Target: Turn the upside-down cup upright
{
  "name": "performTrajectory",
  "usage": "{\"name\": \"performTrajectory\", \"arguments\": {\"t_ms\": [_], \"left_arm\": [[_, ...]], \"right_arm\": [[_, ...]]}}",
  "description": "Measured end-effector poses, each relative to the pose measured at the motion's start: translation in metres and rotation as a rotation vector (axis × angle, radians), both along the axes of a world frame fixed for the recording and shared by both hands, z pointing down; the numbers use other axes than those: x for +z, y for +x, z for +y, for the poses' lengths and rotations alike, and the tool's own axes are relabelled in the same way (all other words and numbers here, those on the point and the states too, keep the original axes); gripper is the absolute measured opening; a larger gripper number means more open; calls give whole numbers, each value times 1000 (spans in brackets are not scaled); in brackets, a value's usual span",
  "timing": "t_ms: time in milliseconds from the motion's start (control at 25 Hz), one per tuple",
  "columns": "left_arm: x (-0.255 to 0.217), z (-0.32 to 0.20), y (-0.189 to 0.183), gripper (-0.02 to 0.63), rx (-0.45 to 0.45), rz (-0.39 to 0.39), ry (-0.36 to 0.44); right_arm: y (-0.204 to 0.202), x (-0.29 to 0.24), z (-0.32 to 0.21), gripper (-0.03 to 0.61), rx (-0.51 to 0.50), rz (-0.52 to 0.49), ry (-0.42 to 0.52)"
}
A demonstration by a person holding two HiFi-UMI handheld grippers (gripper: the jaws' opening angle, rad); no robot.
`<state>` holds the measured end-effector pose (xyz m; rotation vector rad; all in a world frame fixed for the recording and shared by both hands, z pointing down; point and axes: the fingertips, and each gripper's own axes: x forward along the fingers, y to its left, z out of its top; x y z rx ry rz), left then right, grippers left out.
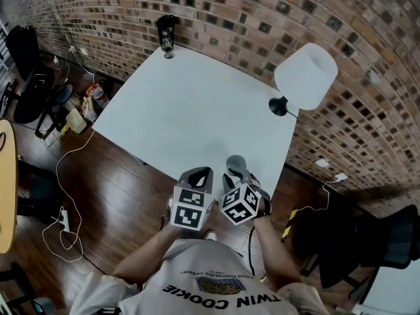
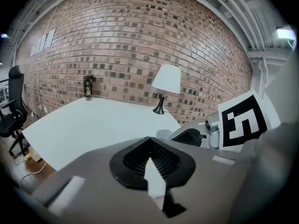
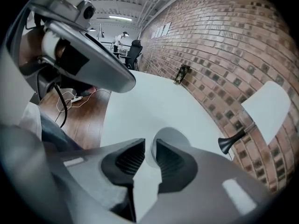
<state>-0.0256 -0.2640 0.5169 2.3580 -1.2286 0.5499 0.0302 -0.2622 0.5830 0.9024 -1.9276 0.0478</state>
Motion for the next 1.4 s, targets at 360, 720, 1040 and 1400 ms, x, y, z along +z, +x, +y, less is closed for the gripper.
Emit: {"name": "performTrajectory", "arguments": {"t_ms": [360, 720, 1040, 1400], "left_arm": [[2, -3, 4, 5, 15, 8, -7], [2, -6, 7, 5, 15, 9, -9], [3, -3, 9, 5, 23, 6, -13], [2, -1, 7, 5, 15, 9, -12]], "right_arm": [[-7, -3, 4, 25, -28, -49, -40], [2, -34, -12, 25, 255, -618, -91], [32, -18, -16, 25, 557, -1105, -245], [53, -6, -14, 26, 749, -1313, -268]]}}
